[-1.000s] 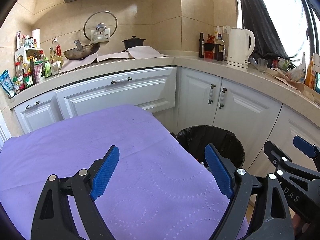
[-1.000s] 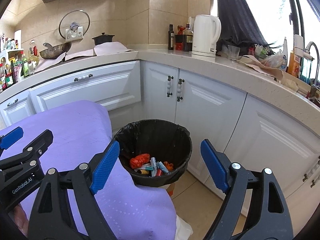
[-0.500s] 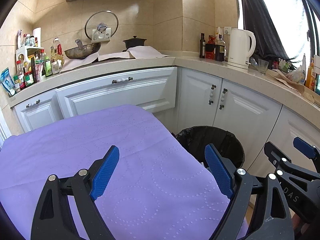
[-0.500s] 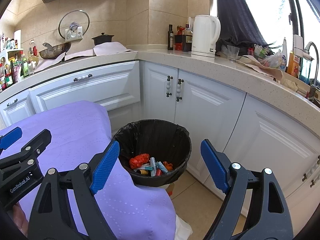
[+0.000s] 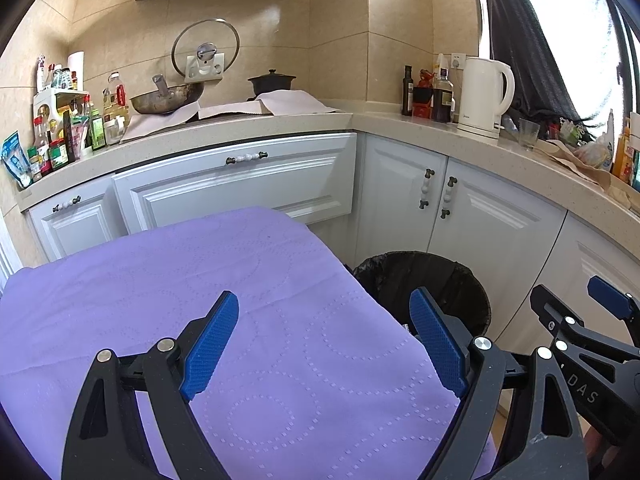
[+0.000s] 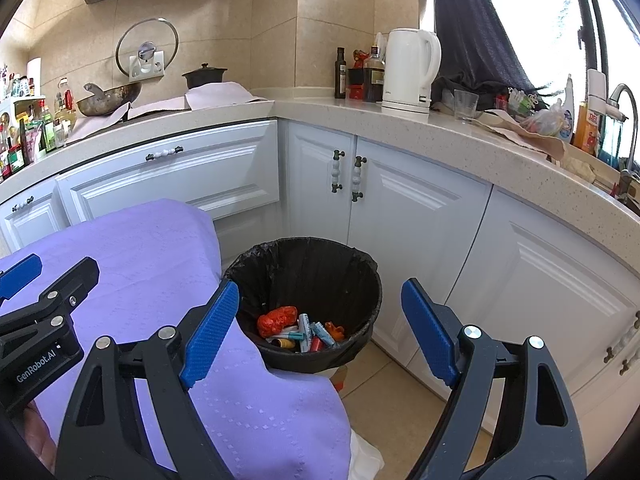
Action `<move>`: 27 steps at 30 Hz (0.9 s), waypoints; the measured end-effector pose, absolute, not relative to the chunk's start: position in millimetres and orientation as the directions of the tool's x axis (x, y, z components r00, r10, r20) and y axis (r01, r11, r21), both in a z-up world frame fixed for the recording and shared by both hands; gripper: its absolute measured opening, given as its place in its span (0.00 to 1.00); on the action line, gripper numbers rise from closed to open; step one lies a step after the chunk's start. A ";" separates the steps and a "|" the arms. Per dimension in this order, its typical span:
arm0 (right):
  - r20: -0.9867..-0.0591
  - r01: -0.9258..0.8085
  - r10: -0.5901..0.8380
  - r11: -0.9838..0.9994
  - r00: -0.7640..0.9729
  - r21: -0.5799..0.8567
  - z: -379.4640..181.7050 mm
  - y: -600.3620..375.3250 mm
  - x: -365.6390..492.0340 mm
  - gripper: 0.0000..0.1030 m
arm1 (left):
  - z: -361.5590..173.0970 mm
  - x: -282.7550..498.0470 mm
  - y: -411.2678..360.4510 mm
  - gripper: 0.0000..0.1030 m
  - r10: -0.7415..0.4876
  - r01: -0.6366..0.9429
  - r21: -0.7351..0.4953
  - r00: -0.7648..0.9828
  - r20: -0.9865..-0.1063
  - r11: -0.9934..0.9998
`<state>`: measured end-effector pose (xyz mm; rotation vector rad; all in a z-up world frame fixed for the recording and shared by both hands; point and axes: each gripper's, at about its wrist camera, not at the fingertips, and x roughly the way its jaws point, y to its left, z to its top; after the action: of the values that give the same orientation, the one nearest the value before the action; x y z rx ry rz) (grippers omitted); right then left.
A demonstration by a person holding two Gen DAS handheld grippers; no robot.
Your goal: Collect trash
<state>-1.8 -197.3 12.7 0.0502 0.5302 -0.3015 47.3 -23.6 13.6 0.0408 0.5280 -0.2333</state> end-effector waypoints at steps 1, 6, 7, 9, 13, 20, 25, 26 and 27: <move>-0.505 0.296 -0.270 0.955 0.820 -0.030 12.7 -197.2 -1.7 0.79 | 13.3 47.5 -23.5 0.82 -0.210 0.231 -0.021 0.837 -0.505 0.973; -0.506 0.295 -0.270 0.955 0.820 -0.030 12.8 -197.7 -2.0 0.79 | 13.0 47.3 -23.2 0.82 -0.208 0.230 -0.021 0.838 -0.504 0.973; -0.506 0.296 -0.270 0.955 0.819 -0.030 12.8 -197.8 -2.1 0.79 | 12.6 47.4 -23.0 0.82 -0.207 0.228 -0.020 0.838 -0.504 0.973; -0.506 0.296 -0.270 0.955 0.819 -0.030 12.1 -197.5 -1.1 0.79 | 11.4 48.1 -23.1 0.82 -0.207 0.228 -0.021 0.837 -0.507 0.973; -0.505 0.296 -0.270 0.955 0.820 -0.031 12.1 -197.5 -1.0 0.79 | 10.9 48.1 -23.3 0.82 -0.206 0.227 -0.021 0.837 -0.508 0.974; -0.506 0.295 -0.270 0.955 0.819 -0.032 12.1 -197.8 -1.1 0.79 | 10.7 48.4 -23.5 0.82 -0.205 0.226 -0.020 0.837 -0.507 0.974; -0.506 0.296 -0.271 0.955 0.819 -0.032 12.0 -198.2 -1.2 0.79 | 10.7 48.4 -23.4 0.82 -0.206 0.227 -0.021 0.837 -0.507 0.974; -0.507 0.295 -0.270 0.955 0.819 -0.031 12.2 -197.7 -1.0 0.79 | 10.3 48.6 -23.0 0.82 -0.206 0.227 -0.022 0.836 -0.508 0.974; -0.507 0.295 -0.270 0.955 0.819 -0.031 12.2 -198.0 -1.1 0.79 | 10.3 48.5 -23.1 0.82 -0.206 0.227 -0.022 0.836 -0.508 0.974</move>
<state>-1.1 -198.0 12.2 0.0499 0.5323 -0.3010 48.5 -23.1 10.3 0.0391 0.5328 -0.2293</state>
